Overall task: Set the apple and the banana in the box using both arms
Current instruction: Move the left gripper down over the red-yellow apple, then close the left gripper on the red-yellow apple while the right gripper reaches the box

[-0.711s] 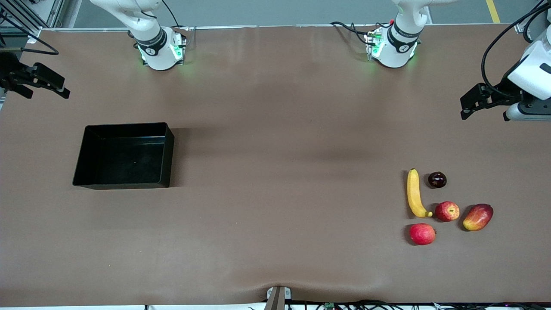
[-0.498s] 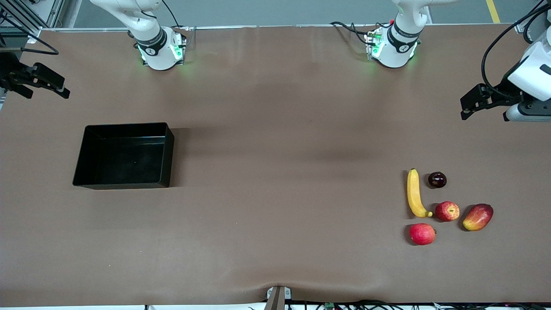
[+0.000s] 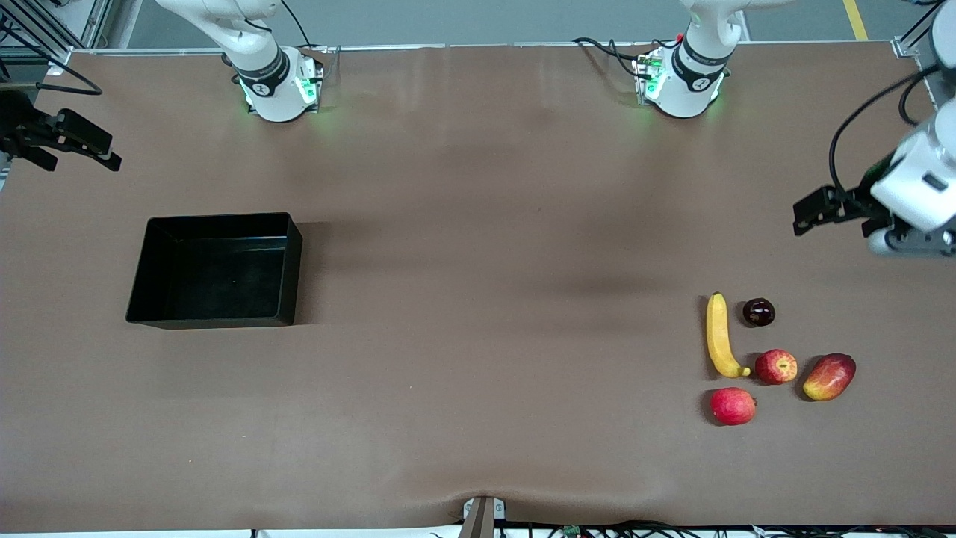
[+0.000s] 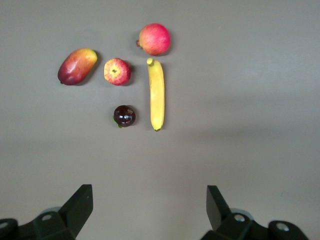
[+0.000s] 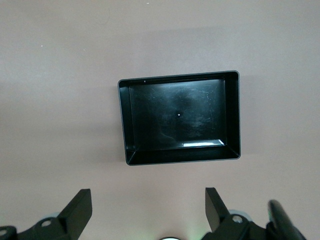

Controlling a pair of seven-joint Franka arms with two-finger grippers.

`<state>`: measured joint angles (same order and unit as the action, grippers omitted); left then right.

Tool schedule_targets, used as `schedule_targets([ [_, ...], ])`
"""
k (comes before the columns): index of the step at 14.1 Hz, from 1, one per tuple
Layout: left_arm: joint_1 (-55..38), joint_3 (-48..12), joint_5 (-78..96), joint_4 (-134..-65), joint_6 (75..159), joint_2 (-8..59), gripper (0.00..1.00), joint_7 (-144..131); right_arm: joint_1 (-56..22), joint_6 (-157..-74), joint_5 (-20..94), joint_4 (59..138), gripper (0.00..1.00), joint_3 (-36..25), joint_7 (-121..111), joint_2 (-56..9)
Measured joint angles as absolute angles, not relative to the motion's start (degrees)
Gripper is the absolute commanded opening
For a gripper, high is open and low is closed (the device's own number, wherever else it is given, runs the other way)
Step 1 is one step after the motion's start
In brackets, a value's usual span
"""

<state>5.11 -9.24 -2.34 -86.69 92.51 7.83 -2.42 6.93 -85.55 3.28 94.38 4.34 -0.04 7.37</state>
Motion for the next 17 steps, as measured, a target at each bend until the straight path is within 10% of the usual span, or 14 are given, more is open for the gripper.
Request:
schedule_targets([
  [17, 11.0, -9.0, -14.6, -83.8, 124.3, 38.9, 1.00, 4.0, 6.9, -85.6, 3.3, 94.4, 1.00, 4.3, 0.0, 7.4],
])
